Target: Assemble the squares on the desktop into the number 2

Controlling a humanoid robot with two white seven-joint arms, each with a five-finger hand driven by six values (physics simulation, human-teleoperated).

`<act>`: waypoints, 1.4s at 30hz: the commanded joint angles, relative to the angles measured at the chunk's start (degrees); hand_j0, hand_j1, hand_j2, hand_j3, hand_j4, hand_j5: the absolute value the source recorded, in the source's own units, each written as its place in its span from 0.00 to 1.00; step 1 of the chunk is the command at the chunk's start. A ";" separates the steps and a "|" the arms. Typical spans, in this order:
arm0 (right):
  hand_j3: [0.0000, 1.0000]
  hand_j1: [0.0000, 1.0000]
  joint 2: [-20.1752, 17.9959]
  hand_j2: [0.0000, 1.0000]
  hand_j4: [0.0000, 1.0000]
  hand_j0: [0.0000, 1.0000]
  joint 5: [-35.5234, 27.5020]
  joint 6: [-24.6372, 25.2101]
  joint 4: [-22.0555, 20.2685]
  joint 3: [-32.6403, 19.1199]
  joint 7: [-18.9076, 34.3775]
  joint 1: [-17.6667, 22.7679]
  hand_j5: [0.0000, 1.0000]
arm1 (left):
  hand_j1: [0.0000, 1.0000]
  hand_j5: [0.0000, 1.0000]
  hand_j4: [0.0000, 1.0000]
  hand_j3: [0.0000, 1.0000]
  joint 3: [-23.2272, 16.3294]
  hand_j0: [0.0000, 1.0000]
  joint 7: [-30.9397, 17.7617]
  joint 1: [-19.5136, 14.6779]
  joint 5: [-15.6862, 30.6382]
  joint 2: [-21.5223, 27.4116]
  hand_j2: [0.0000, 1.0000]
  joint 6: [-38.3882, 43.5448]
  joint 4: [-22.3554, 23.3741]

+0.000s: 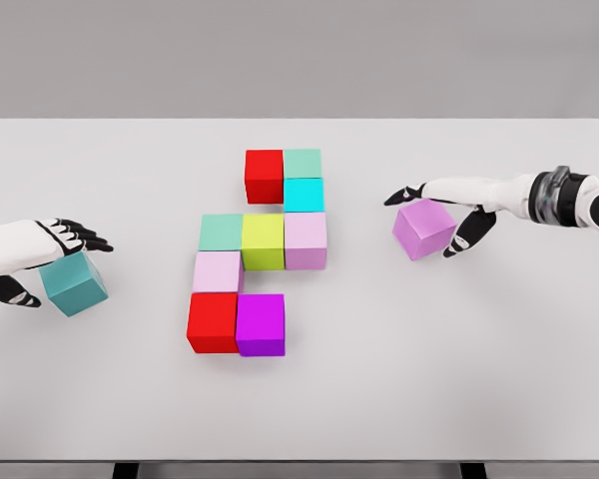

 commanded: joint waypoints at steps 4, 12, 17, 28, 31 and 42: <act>0.88 0.88 -0.11 0.88 0.88 0.88 -0.22 -0.03 -0.59 -0.03 -0.01 0.00 0.88 | 1.00 1.00 1.00 1.00 0.01 1.00 0.02 0.00 0.27 -0.48 1.00 0.10 0.21; 0.86 0.86 -0.20 0.86 0.86 0.86 -0.22 -0.12 -0.59 0.40 -0.01 0.09 0.86 | 1.00 1.00 1.00 1.00 -0.34 1.00 -0.07 0.00 -0.26 -0.92 1.00 0.10 1.00; 0.82 0.82 -0.20 0.82 0.82 0.82 -0.22 -0.21 -0.50 0.58 -0.01 0.09 0.82 | 1.00 1.00 1.00 1.00 -0.43 1.00 -0.07 0.00 -0.79 -1.80 1.00 0.10 1.09; 0.61 0.61 -0.28 0.61 0.61 0.61 -0.22 -0.38 -0.24 0.84 -0.01 0.09 0.61 | 0.80 0.80 0.80 0.80 -0.78 0.80 -0.07 0.00 -0.96 -1.88 0.80 0.10 2.32; 0.60 0.60 -0.28 0.60 0.60 0.60 -0.22 -0.38 -0.06 0.93 -0.01 0.09 0.60 | 0.78 0.78 0.78 0.78 -0.87 0.78 -0.15 0.00 -1.05 -1.97 0.78 0.10 2.32; 0.76 0.76 -0.28 0.76 0.76 0.76 -0.22 -0.38 -0.15 1.64 -0.01 0.09 0.76 | 0.62 0.62 0.62 0.62 -2.01 0.62 -0.42 0.00 -1.75 -1.88 0.62 0.10 2.23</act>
